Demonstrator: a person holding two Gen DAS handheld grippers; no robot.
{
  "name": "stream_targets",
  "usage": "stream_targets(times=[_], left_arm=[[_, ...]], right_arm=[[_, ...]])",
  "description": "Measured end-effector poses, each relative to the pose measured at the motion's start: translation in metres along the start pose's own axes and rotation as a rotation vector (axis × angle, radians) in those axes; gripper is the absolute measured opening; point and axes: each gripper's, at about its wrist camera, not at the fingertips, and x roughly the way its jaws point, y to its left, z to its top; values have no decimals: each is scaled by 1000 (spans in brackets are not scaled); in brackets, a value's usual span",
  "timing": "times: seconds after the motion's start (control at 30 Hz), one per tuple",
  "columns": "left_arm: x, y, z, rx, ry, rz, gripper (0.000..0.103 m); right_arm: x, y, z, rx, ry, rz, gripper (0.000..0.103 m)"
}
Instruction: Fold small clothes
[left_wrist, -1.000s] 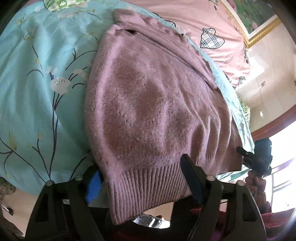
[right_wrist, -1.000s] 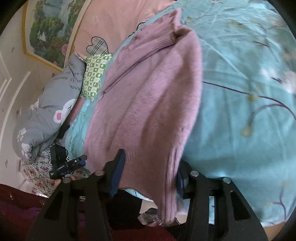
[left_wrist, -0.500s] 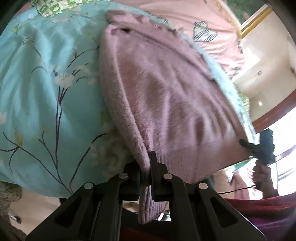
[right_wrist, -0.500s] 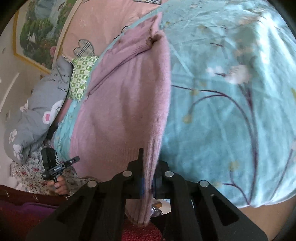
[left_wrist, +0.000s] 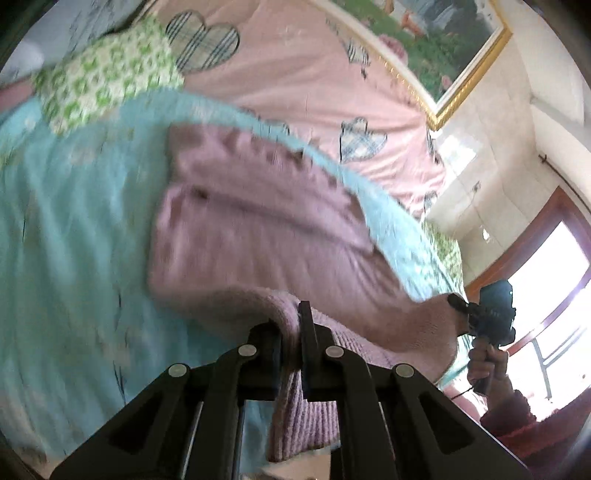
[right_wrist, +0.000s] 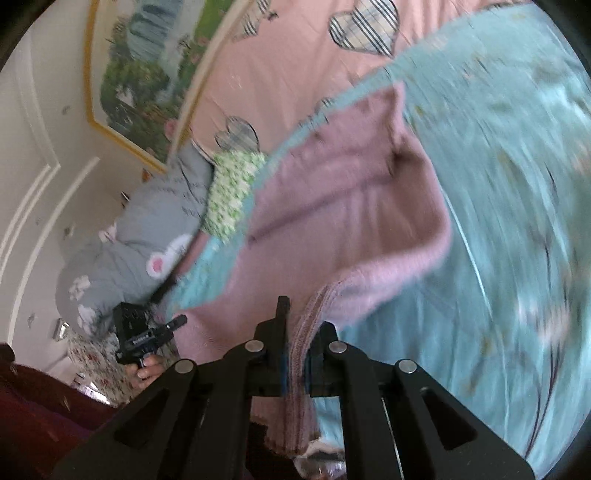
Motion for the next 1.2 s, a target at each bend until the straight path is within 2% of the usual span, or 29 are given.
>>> stream_targets(times=[0.17,0.33,0.5,0.67,0.83,1.03,1.13,1.2], left_arm=[[17,9,54,13,-73,29,5],[51,29,110,-13,-122,55,4],[94,54,153,-47,-118,106,4],[139,81,186,-69,-99,158,4],[179,105,208,-83,-72,197,4],[229,134,206,-97,13,265,5],[235,145,201,-118,44,256,7],[228,144,200,-114,40,257,11]], right_arm=[[21,0,58,-9,-74,2,7],[49,-3,115,-28,-93,-24,7],[91,-14,166,-23,-90,-77,7],[132,-49,204,57,-90,-124,7],[165,-82,228,112,-84,-176,7],[199,-119,232,158,-30,-256,9],[203,-126,231,181,-20,-257,10],[196,-128,232,208,-29,-222,13]])
